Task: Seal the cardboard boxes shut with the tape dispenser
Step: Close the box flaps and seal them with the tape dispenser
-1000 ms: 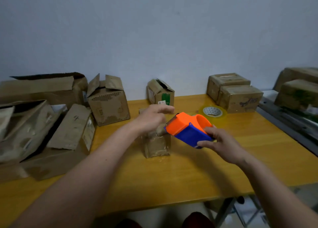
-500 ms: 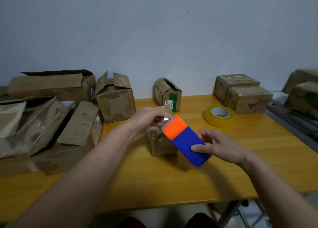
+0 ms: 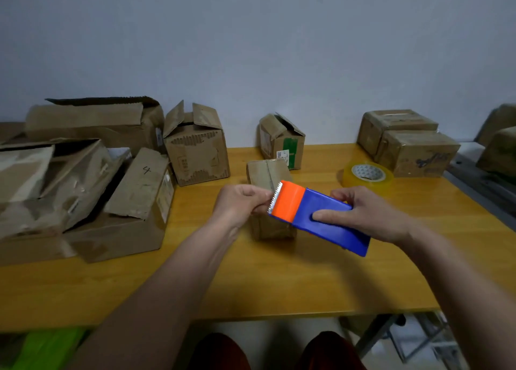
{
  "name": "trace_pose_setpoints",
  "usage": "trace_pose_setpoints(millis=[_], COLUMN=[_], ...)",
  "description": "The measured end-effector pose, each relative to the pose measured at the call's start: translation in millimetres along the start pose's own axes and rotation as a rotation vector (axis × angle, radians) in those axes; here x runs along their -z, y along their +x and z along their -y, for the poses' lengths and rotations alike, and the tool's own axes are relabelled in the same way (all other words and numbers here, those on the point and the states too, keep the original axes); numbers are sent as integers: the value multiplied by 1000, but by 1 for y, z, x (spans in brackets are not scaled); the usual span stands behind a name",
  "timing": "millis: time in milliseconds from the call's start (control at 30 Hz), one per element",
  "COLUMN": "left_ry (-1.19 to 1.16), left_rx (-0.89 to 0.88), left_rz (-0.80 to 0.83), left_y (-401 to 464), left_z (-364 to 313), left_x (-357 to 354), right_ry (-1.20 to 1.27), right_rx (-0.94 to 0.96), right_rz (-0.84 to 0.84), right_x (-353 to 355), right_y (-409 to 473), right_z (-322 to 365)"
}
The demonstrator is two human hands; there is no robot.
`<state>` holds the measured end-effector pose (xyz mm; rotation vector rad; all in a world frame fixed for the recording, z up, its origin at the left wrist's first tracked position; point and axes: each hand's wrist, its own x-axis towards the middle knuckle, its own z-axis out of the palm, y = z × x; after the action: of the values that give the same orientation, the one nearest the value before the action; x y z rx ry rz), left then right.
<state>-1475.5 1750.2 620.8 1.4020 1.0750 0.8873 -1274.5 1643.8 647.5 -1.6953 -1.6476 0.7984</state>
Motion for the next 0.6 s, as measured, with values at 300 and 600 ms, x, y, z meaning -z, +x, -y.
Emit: trace_pose_setpoints(millis=[300, 600], left_ry=[-43, 17], left_rx=[-44, -89], left_rz=[-133, -296], left_y=[-8, -9], left_z=[24, 34], left_x=[23, 9], right_ry=[-204, -486], right_rx=[-136, -128], right_rz=[62, 8], right_x=[14, 23], right_y=[-5, 10], right_z=[-2, 8])
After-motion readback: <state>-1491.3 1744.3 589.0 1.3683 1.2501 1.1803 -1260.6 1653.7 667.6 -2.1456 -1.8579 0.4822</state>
